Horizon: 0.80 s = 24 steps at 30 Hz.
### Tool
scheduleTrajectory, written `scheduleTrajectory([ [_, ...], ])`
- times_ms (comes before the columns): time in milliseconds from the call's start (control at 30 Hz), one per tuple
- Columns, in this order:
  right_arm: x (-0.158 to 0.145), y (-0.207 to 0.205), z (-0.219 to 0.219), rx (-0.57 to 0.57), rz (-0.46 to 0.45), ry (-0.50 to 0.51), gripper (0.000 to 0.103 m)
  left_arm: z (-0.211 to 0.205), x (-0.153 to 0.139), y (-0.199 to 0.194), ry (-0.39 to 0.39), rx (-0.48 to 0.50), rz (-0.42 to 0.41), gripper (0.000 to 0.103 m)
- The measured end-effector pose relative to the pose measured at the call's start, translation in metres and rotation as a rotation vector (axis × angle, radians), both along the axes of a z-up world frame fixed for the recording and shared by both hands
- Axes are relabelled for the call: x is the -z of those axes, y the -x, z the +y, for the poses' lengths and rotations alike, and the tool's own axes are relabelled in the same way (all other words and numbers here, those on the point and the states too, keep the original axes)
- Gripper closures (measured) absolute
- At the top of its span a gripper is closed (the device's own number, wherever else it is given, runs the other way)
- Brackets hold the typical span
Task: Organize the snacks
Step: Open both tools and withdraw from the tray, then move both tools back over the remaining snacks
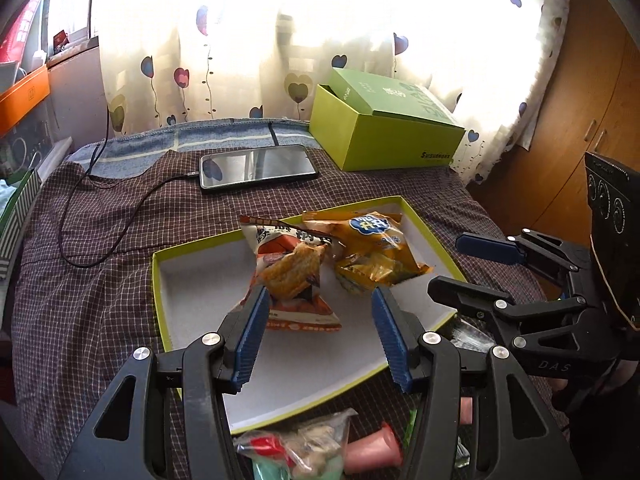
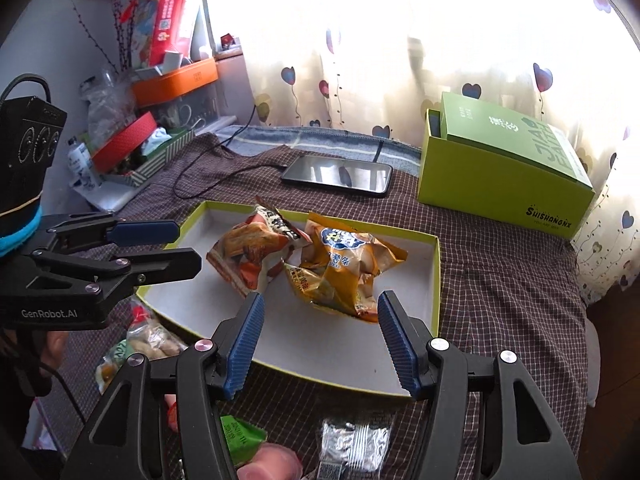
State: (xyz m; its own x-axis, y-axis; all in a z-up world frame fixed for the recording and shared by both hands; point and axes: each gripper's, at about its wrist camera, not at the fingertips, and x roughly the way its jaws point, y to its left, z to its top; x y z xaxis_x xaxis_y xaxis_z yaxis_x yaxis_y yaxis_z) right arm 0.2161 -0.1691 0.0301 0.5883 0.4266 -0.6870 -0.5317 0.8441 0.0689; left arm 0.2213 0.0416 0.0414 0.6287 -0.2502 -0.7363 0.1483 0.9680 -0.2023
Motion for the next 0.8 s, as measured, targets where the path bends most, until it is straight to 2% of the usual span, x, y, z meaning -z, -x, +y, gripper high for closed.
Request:
scheduleTrajectory([
  [133,-0.005,0.026,0.001,-0.007,-0.015,-0.006,0.044,-0.006,-0.01,0.025,-0.026,-0.017,-0.022,0.049],
  [300,-0.001,0.052,0.002,-0.018,-0.007,0.001,0.044,-0.014,-0.007,0.054,-0.063,-0.027,-0.023,0.049],
  [533,0.0,0.076,-0.001,-0.003,-0.02,0.009,0.044,-0.015,-0.006,0.089,-0.045,-0.043,-0.038,0.049],
  [800,0.002,0.09,-0.004,0.001,-0.021,0.012,0.044,-0.019,-0.005,0.109,-0.044,-0.04,-0.052,0.049],
])
